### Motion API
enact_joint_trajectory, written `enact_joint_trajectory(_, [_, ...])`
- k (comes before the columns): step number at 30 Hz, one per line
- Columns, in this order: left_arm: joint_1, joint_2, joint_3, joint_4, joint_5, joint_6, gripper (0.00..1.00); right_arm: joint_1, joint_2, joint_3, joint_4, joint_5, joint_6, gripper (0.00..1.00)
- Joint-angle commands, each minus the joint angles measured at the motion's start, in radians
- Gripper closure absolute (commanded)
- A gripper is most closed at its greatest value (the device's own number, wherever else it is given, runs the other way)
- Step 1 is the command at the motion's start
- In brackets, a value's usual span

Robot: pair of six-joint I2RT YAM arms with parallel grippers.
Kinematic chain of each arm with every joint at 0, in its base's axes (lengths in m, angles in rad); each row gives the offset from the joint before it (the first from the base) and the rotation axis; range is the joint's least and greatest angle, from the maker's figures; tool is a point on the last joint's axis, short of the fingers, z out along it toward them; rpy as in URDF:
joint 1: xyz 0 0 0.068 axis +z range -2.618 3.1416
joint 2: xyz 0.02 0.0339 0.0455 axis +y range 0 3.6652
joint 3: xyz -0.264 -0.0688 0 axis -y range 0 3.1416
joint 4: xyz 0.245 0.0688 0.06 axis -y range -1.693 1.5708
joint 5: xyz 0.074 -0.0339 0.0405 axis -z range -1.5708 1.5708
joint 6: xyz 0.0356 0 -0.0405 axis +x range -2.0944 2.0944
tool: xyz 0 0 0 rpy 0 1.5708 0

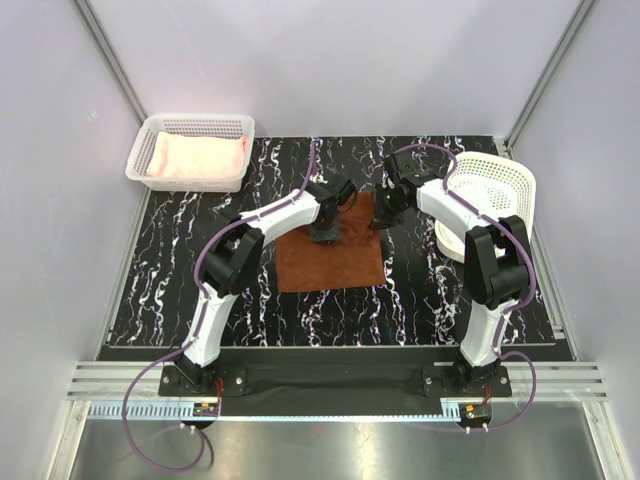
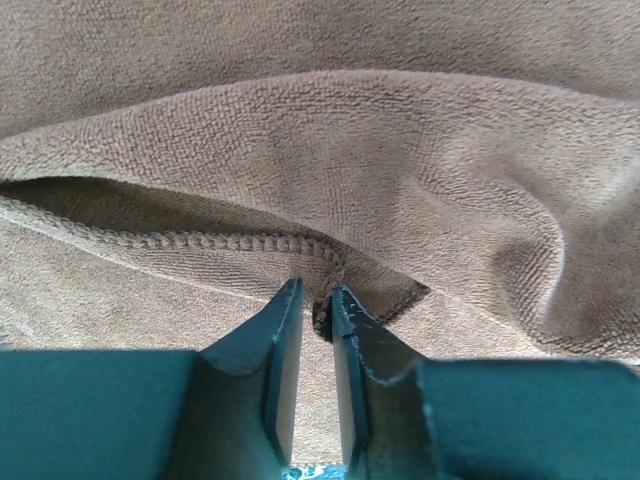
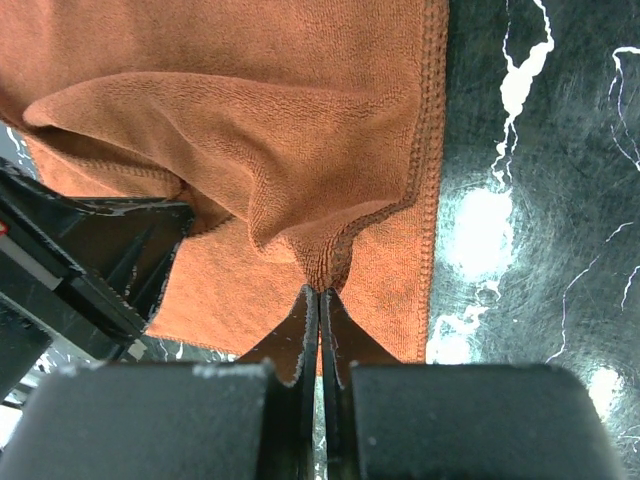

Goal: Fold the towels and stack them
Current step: Fold the towel

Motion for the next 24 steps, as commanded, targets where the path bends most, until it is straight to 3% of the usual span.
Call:
enact_joint_trajectory(1, [0.000, -0.042, 0.027, -0.018, -0.050, -0.010, 0.79, -0.004, -0.048, -0.010, 0.014, 0.015, -0.016, 1.00])
enact_joint_trajectory(3, [0.002, -0.049, 0.024, -0.015, -0.051, -0.010, 0.80, -0.004, -0.047, -0.014, 0.016, 0.018, -0.018, 1.00])
enact_joint_trajectory(6, [0.003, -0.051, 0.032, -0.015, -0.041, -0.005, 0.91, -0.004, -0.047, -0.018, 0.016, 0.020, -0.018, 1.00])
enact_joint_trajectory(7, [0.002, -0.051, 0.036, -0.026, -0.038, -0.005, 1.00, -0.006, -0.047, -0.020, 0.017, 0.023, -0.018, 1.00])
enact_joint_trajectory(12, [0.018, -0.091, 0.113, -0.099, -0.067, 0.021, 1.00, -0.030, -0.019, 0.077, -0.041, 0.038, -0.019, 1.00])
enact_joint_trajectory(18, [0.118, -0.178, 0.229, -0.187, -0.096, 0.081, 1.00, -0.063, 0.079, 0.419, -0.154, 0.070, -0.027, 1.00])
enact_joint_trajectory(24, [0.241, -0.163, 0.374, -0.178, -0.036, 0.156, 1.00, -0.093, 0.226, 0.725, -0.142, 0.060, -0.046, 1.00])
